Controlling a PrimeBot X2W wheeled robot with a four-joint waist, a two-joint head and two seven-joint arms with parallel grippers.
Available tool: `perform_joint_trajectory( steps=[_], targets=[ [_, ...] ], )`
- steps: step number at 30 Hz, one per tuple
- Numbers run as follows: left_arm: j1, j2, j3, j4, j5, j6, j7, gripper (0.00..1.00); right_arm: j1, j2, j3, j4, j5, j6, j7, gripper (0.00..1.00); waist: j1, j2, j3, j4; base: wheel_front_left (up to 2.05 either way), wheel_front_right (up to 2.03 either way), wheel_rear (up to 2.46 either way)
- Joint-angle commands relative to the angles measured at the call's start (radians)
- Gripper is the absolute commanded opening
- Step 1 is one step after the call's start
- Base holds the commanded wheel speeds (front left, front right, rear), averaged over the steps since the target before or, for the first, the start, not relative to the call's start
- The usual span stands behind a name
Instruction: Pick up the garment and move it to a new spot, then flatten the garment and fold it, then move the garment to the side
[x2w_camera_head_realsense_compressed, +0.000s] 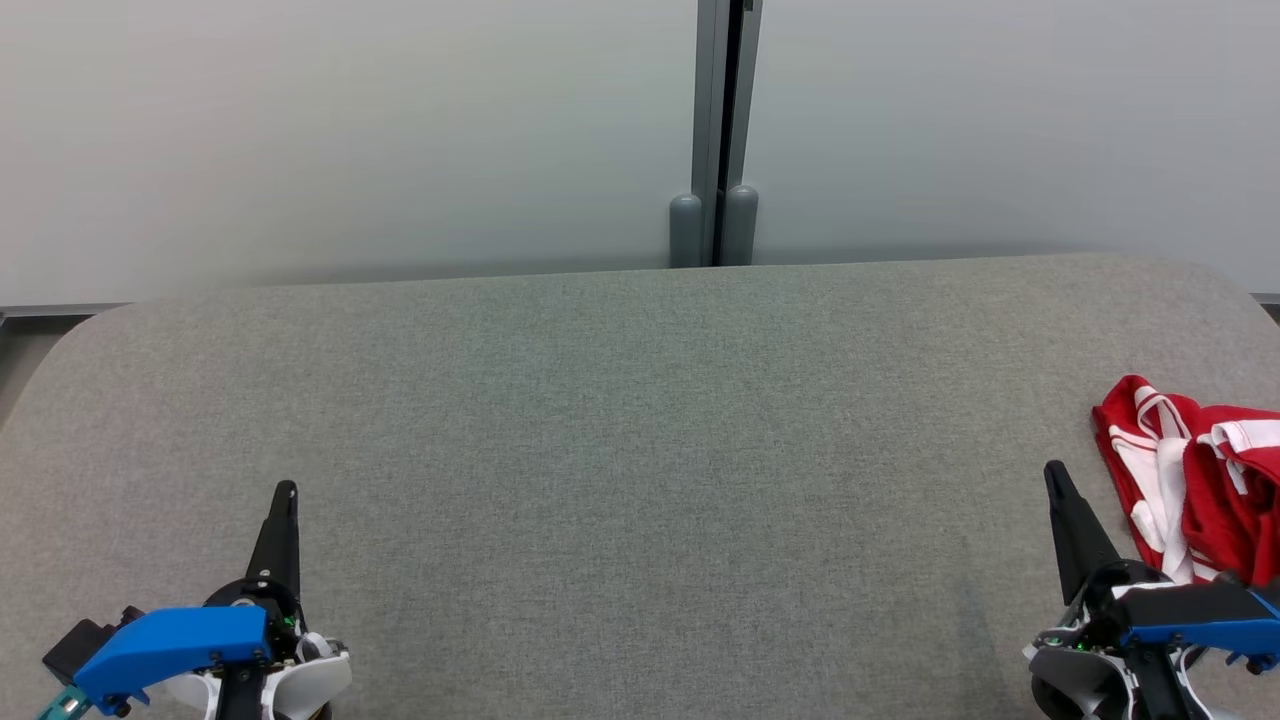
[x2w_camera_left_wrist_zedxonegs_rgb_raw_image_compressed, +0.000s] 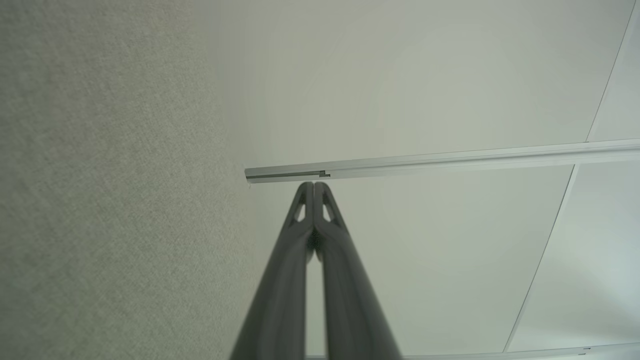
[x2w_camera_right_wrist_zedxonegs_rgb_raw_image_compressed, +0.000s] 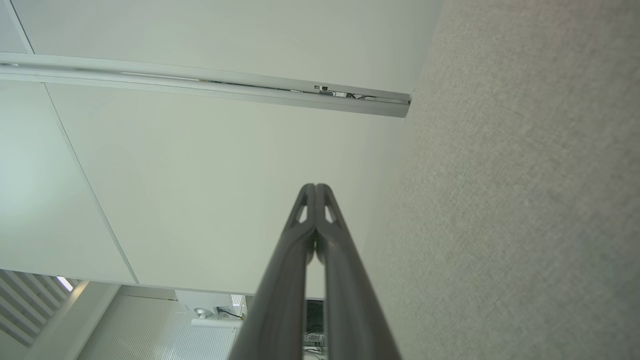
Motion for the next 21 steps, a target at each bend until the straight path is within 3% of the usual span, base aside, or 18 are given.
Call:
perform_joint_trajectory(
  steps=[1, 13, 21],
  targets=[
    [-0.019, 0.001, 0.008, -0.007, -0.012, -0.009, 0.006, 0.00, 0.010, -0.008, -0.004, -0.010, 0.017, 0.000, 0.007, 0.00, 0.0000, -0.0001, 0.000, 0.000, 0.00, 0.00, 0.00],
    [-0.023, 0.001, 0.018, -0.018, -0.100, -0.022, 0.030, 0.00, 0.020, -0.008, -0.012, -0.029, 0.112, 0.000, 0.032, 0.00, 0.0000, 0.0000, 0.001, 0.003, 0.00, 0.00, 0.00],
    [-0.023, 0.001, 0.018, -0.017, -0.097, -0.019, 0.031, 0.00, 0.020, -0.008, -0.011, -0.028, 0.109, 0.000, 0.031, 0.00, 0.0000, 0.0000, 0.002, 0.003, 0.00, 0.00, 0.00]
  ],
)
